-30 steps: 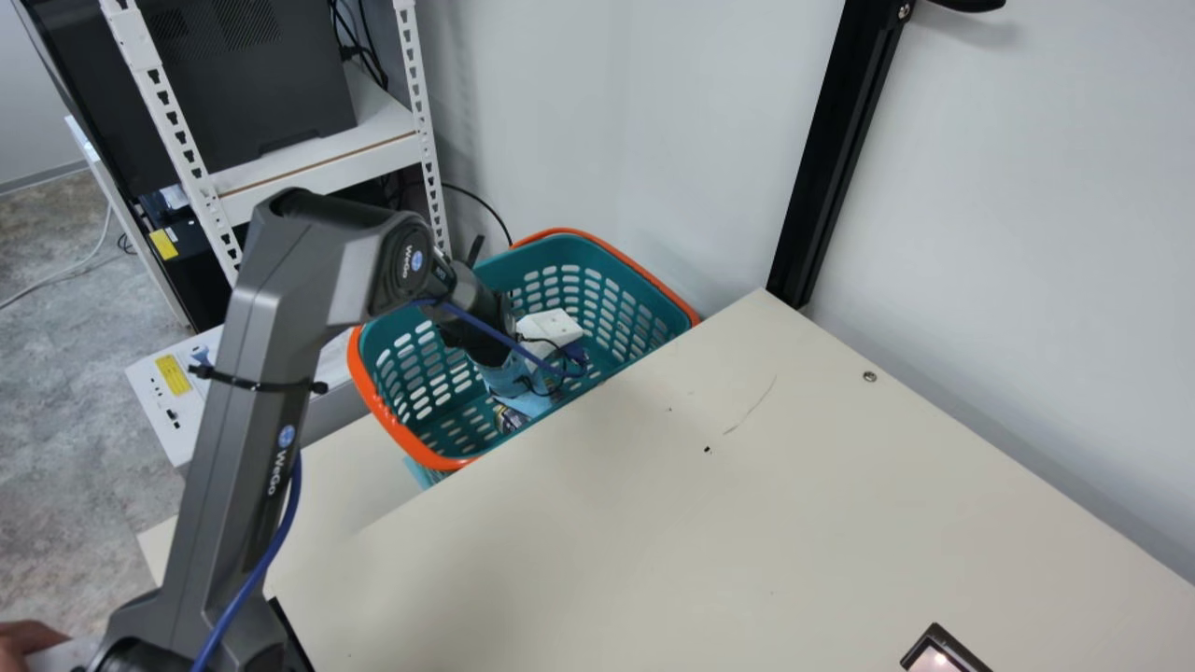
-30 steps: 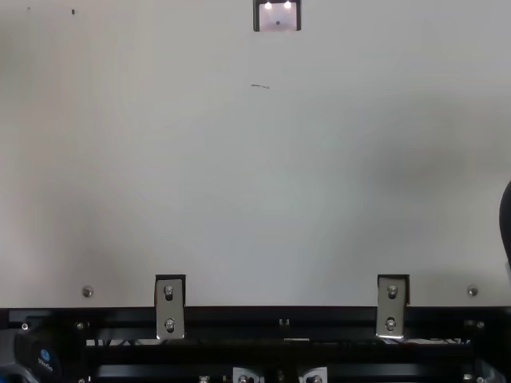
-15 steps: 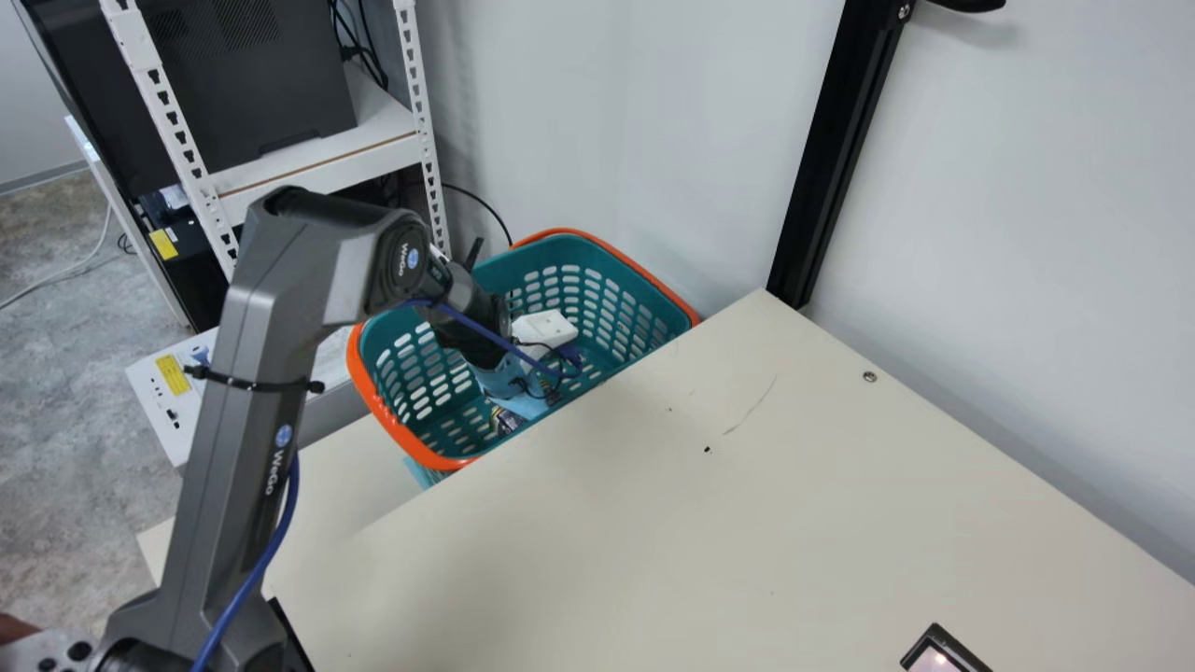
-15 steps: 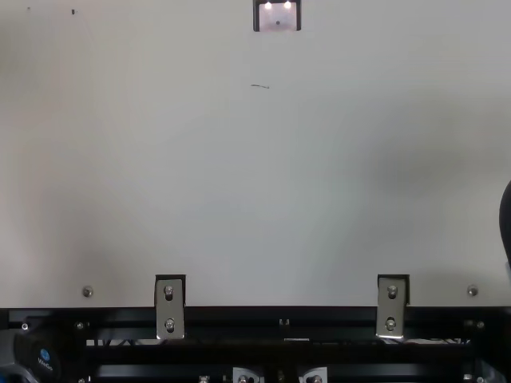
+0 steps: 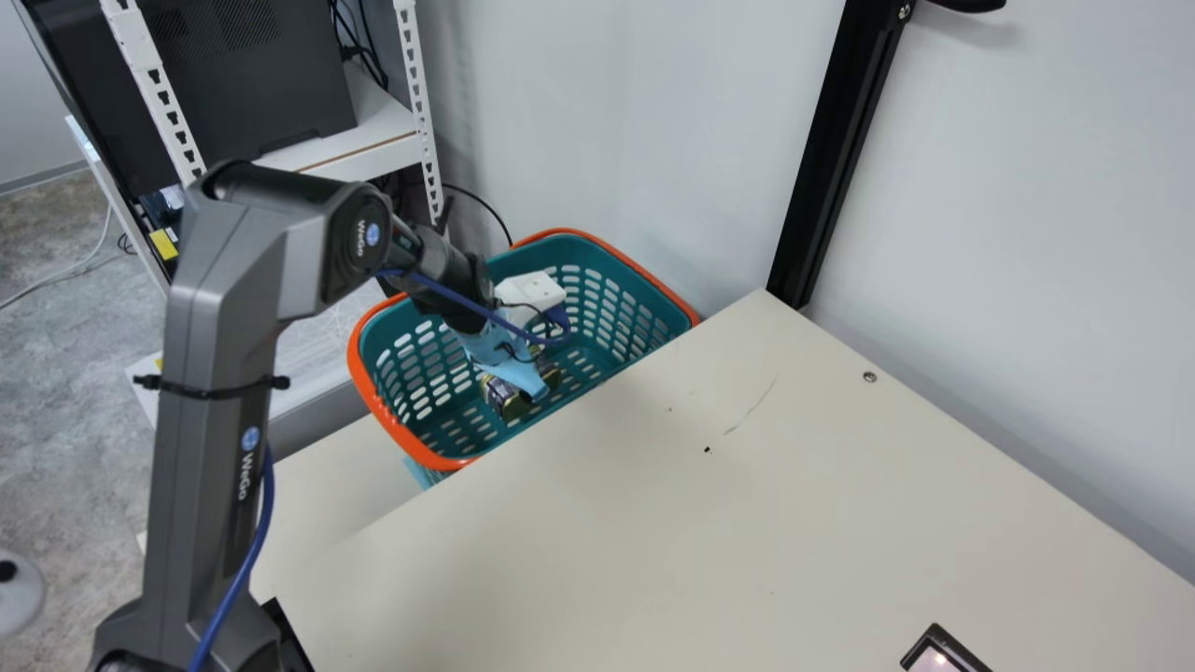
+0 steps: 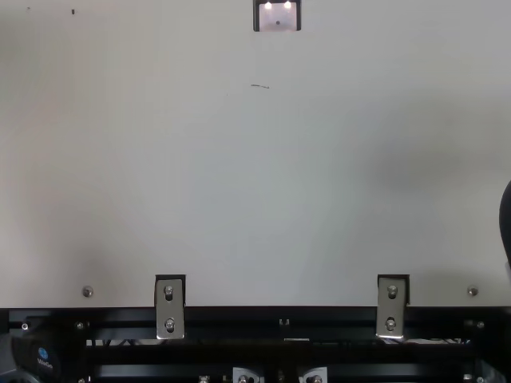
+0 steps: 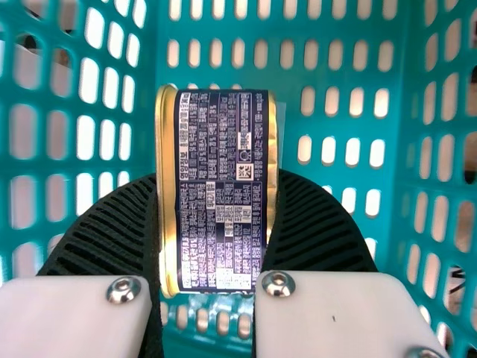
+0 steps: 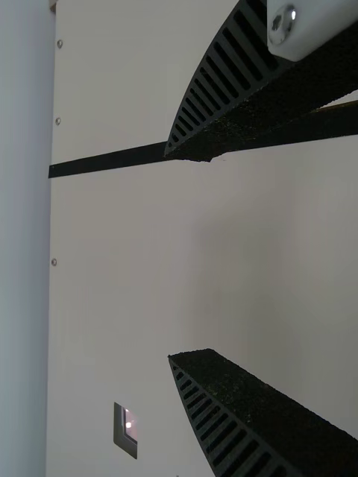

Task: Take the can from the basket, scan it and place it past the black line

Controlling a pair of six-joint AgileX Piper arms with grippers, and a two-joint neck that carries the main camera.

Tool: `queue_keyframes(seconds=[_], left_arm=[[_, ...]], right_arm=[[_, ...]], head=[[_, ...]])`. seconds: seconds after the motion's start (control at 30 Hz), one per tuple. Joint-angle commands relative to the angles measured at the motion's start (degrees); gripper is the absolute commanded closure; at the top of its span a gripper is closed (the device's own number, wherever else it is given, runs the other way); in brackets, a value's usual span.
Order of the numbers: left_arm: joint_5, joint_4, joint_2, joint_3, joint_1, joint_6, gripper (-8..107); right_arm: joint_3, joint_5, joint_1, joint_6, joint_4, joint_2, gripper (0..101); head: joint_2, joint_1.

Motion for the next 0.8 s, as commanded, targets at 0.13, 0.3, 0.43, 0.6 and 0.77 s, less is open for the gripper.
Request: queue_keyframes(seconds=[0.13, 0.3, 0.43, 0.6, 0.77], left_arm=[[3.9, -0.5, -5.7, -0.2, 0.9, 0.1, 89], [6.3, -0.4, -9.8, 0.0, 1.2, -0.1, 89], [8.2, -1.0, -13.2, 0.4, 1.4, -0.5, 89], [10.0, -1.2, -16.6, 0.6, 1.4, -2.4, 89], [11.9, -1.1, -19.7, 0.6, 1.0, -5.0, 89]], right_arm=[[0.0, 0.0, 0.0, 0.0, 0.0, 0.0, 0], [0.0, 0.0, 0.0, 0.0, 0.0, 0.0, 0], [0.0, 0.0, 0.0, 0.0, 0.0, 0.0, 0], [0.0, 0.0, 0.0, 0.0, 0.0, 0.0, 0], [0.0, 0.0, 0.0, 0.0, 0.0, 0.0, 0]], head=[[1.9, -2.1], [1.9, -2.1], [1.9, -2.1], [1.9, -2.1], [1.9, -2.1]])
